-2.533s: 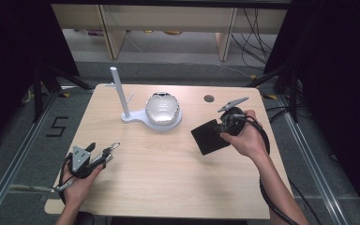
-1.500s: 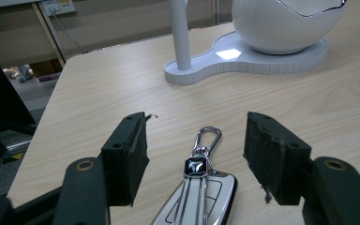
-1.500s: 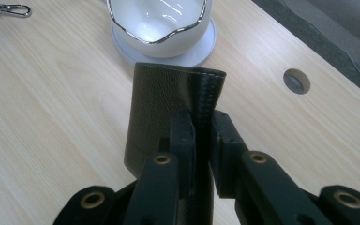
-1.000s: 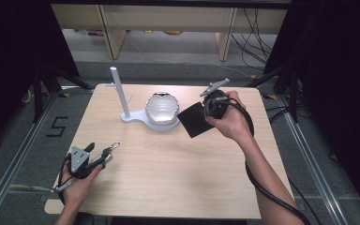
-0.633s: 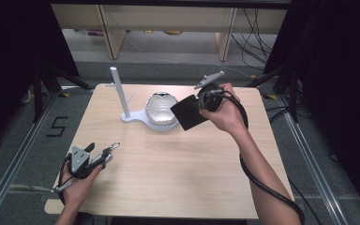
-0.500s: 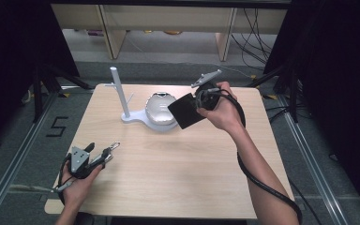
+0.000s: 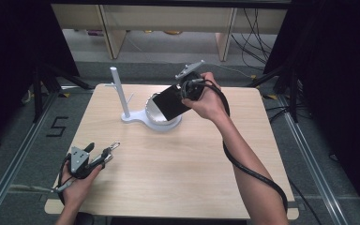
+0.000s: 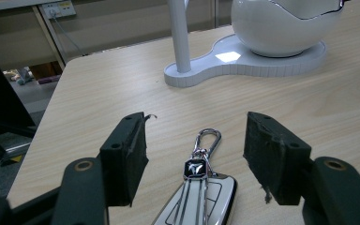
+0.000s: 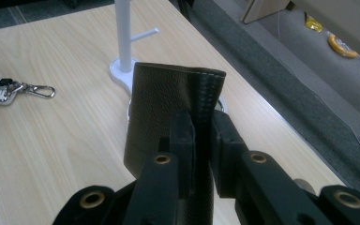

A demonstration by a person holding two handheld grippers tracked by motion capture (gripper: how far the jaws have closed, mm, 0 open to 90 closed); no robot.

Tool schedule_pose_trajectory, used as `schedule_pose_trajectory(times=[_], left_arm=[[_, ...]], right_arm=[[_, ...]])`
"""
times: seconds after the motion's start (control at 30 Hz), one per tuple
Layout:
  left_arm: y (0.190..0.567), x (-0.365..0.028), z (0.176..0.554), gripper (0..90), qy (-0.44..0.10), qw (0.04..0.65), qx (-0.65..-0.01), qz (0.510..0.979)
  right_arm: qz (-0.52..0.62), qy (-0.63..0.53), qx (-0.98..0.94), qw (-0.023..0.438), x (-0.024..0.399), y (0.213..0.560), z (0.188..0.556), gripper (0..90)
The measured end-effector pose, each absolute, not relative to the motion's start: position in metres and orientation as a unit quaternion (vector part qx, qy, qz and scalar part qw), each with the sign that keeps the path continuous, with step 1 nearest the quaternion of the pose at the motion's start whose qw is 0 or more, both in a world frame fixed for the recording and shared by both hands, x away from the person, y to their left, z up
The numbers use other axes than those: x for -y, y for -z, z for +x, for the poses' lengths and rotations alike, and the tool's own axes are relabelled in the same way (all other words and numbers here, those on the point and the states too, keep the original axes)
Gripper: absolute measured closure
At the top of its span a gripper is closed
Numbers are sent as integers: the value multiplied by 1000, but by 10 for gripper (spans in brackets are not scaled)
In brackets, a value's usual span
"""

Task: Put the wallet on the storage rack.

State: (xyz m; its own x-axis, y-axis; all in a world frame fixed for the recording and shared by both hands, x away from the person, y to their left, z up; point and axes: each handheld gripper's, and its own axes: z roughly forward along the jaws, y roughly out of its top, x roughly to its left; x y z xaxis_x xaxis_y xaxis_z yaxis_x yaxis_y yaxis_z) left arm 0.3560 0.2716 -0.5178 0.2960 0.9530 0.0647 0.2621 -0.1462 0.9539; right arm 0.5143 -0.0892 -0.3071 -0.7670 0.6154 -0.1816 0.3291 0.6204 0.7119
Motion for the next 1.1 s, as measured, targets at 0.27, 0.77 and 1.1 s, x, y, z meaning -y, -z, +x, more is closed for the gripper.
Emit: schedule_pose_trajectory(times=[0.27,0.77,1.1], left_arm=[[518,-272,356,389,-373,463,-461,659],[518,-272,356,388,-372,463,-462,659],[519,-272,356,388,-372,463,-461,659]], right_arm=[[263,-346,-875,214,73,314,526,820],[255,-327,-884,215,59,336,545,819],[247,-309,-887,237,56,351,555,817]])
